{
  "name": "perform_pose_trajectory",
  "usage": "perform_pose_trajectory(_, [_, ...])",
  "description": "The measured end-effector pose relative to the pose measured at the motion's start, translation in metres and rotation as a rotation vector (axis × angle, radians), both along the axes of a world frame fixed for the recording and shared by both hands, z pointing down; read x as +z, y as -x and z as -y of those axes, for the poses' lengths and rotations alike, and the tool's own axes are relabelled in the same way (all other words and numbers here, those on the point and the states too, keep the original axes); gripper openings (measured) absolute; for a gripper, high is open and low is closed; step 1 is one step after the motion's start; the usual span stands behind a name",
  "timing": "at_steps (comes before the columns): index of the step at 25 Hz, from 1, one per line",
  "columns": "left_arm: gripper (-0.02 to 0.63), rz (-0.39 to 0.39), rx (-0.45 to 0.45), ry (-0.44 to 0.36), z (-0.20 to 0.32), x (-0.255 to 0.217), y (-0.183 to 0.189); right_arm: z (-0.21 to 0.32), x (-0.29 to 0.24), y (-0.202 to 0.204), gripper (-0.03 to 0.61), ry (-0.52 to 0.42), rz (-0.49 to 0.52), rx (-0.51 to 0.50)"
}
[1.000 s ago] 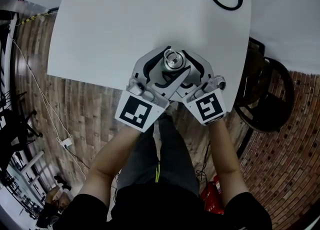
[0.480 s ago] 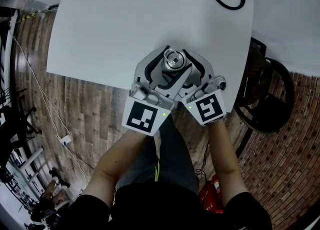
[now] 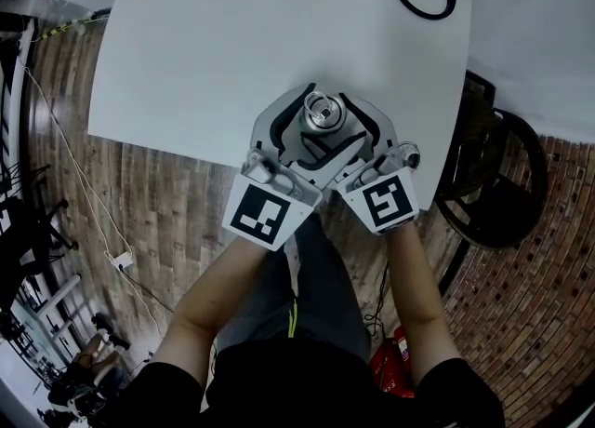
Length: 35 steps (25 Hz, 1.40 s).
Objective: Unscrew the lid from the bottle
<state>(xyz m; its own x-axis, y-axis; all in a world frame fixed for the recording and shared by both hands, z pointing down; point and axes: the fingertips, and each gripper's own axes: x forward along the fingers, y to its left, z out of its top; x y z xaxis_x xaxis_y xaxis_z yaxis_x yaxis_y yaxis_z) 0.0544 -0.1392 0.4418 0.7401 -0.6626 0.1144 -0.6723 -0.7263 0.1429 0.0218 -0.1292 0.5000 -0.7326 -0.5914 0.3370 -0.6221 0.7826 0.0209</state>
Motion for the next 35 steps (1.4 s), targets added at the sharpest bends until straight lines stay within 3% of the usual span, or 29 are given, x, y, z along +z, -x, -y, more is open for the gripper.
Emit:
perform_pose_trajectory(4, [0.354, -0.055, 0.106, 0.044, -0.007, 0.001, 0.005, 0.001, 0.001, 0.0, 0.319, -0.024, 0.009, -0.006])
perform_pose_trajectory(6, [0.354, -0.036, 0.24, 0.03, -0.01, 0.0, 0.007, 0.001, 0.0, 0.0, 0.319, -0.012, -0.001, -0.009])
perform_pose_trajectory(10, [0.354, 0.091, 0.519, -0.19, -0.012, -0.014, 0.001, 0.001, 0.001, 0.0, 0.319, 0.006, -0.003, -0.009])
perform_pose_trajectory(14, [0.354, -0.008, 0.606, 0.021, -0.012, -0.009, 0.002, -0.001, 0.0, 0.0, 0.319, 0.008, -0.005, -0.008])
perform_pose_trajectory(19, [0.354, 0.004, 0.799, 0.005, -0.019, -0.007, -0.005, -0.001, 0.0, 0.0, 0.319, 0.011, -0.008, -0.009])
perform_pose_trajectory(27, [0.351, -0.006, 0.898, 0.022, -0.02, -0.004, -0.007, -0.001, 0.0, 0.0, 0.319, 0.009, 0.003, -0.006])
perform_pose_trajectory(29, [0.302, -0.011, 0.908, 0.014, -0.02, -0.005, -0.008, -0.001, 0.0, 0.0, 0.319, 0.013, 0.006, -0.002])
perform_pose_trajectory(35, [0.279, 0.007, 0.835, -0.018, -0.015, -0.004, -0.006, 0.0, 0.0, 0.0, 0.319, 0.018, 0.009, -0.001])
